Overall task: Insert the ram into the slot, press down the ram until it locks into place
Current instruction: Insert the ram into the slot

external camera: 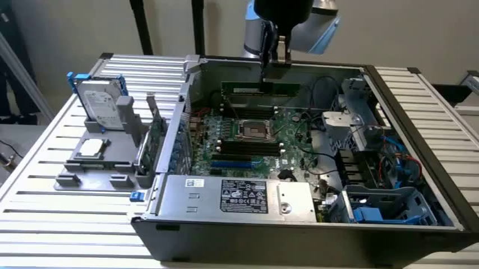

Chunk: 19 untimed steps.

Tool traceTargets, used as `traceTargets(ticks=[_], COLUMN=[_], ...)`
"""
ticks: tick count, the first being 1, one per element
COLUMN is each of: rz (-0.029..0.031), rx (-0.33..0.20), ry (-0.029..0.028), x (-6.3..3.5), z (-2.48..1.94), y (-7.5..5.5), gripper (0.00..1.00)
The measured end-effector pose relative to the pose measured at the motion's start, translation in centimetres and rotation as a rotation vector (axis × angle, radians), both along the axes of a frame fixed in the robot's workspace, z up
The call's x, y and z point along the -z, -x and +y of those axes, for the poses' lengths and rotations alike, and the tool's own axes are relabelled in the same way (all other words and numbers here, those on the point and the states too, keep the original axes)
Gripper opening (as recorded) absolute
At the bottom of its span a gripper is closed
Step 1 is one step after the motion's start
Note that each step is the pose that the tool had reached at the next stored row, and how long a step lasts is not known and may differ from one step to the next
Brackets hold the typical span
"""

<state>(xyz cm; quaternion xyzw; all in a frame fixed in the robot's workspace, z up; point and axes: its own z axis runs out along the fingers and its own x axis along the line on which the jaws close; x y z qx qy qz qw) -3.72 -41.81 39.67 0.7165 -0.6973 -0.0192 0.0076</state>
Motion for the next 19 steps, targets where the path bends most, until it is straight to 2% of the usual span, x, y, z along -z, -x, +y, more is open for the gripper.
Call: traceTargets(ticks=[13, 19], rz=[0.0000, 0.0000], rx=[0.001, 0.028], ry=[0.0001, -0.0002], x=[0.05, 1.01], z=[0.01, 0.09], y=[0.0, 0.0], gripper=[0.13, 0.13])
